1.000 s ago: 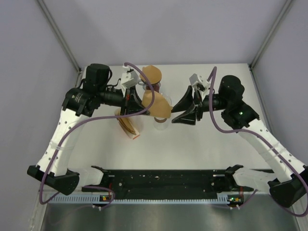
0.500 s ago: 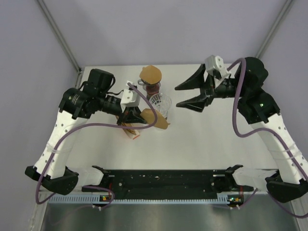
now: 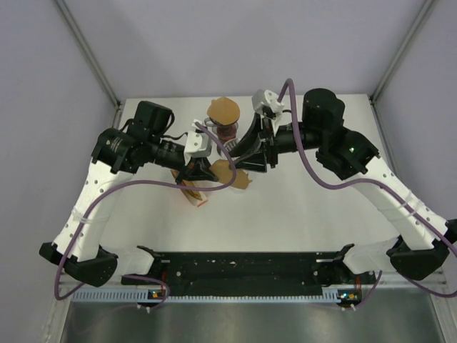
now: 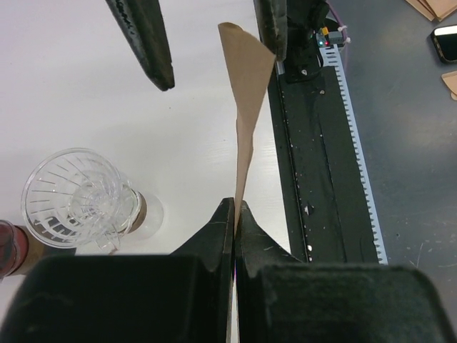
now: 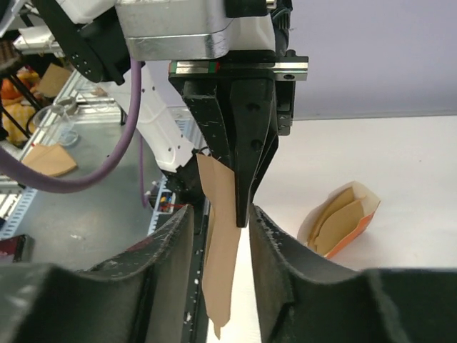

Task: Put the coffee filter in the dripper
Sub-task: Adjust the coffee filter.

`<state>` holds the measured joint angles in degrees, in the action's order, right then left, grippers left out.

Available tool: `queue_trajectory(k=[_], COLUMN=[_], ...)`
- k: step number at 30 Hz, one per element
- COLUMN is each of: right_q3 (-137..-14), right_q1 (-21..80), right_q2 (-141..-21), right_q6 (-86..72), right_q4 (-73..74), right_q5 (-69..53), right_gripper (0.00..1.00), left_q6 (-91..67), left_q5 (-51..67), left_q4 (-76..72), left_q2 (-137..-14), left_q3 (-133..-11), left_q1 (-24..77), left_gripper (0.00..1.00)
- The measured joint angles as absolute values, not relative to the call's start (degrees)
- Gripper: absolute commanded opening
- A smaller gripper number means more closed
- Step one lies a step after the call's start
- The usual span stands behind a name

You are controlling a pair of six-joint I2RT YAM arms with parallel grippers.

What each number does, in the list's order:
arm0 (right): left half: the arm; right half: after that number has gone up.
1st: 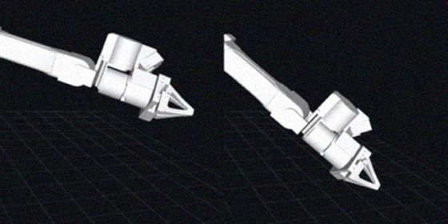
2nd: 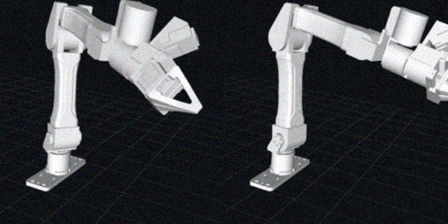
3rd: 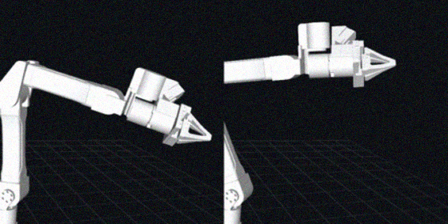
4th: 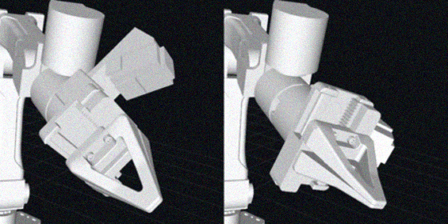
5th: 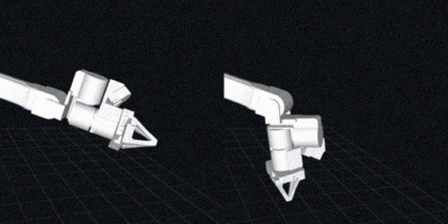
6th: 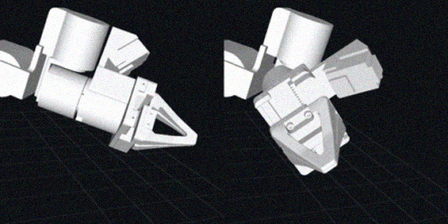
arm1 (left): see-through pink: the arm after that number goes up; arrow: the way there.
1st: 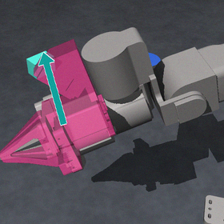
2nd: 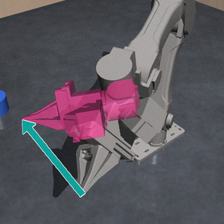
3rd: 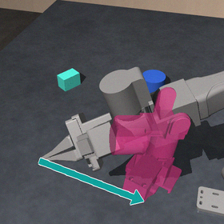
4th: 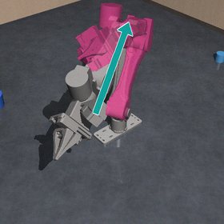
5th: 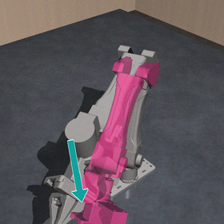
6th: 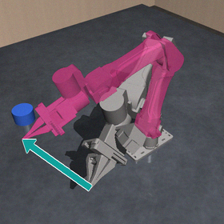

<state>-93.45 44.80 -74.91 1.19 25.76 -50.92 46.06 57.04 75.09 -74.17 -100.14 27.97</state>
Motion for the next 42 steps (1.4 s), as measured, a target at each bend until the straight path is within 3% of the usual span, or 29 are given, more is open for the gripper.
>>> queue_trajectory(k=[2,8,9,11,14,17,18,21,25,28,32,39,42], right_q3=[-93.45,-93.43,-93.43,-93.43,-93.43,-93.43,-93.43,-93.43,-93.27,-91.48,-84.29,-77.54,-76.99], right_q1=[44.91,44.95,44.95,44.95,44.95,44.95,44.95,44.23,40.34,36.71,35.09,35.09,35.09], right_q2=[-75.09,-76.51,-76.66,-77.01,-77.30,-77.54,-77.54,-77.54,-77.54,-77.25,-74.76,-69.34,-67.22], right_q6=[-0.01,-4.12,-4.43,-5.15,-6.31,-7.77,-8.34,-11.03,-18.15,-23.83,-31.35,-43.64,-47.33], right_q4=[25.50,24.56,24.56,24.56,24.60,24.60,24.62,24.47,22.24,18.96,12.62,0.30,-4.84], right_q5=[-50.37,-49.54,-49.45,-49.17,-49.10,-48.69,-48.12,-46.19,-41.23,-35.77,-25.67,-12.51,-9.43], right_gripper=[0.18,0.16,0.14,0.00,0.00,0.00,0.00,0.00,0.00,0.00,0.00,0.00,0.00], left_q6=[46.06,44.58,44.27,43.33,42.17,40.27,38.87,35.03,33.10,33.19,35.51,61.06,73.80], left_q5=[56.90,55.61,55.42,54.87,54.06,52.53,51.27,45.74,36.82,30.61,23.83,13.02,10.41], left_q4=[75.09,74.48,74.32,73.60,72.97,71.44,70.28,66.28,61.87,56.93,42.41,20.62,9.80], left_q2=[-74.17,-74.17,-74.17,-74.17,-74.22,-74.30,-74.28,-74.28,-74.26,-73.19,-65.58,-51.46,-49.78], left_q3=[-100.14,-100.14,-100.14,-100.14,-100.14,-100.09,-99.98,-99.92,-99.92,-98.72,-88.55,-70.59,-61.36], left_q1=[27.99,28.14,28.14,28.18,28.21,28.21,28.21,28.23,28.23,28.23,28.36,44.47,46.89], left_gripper=[0.00,0.00,0.00,0.00,0.00,0.51,0.61,0.73,0.80,0.92,0.92,0.94,0.96])
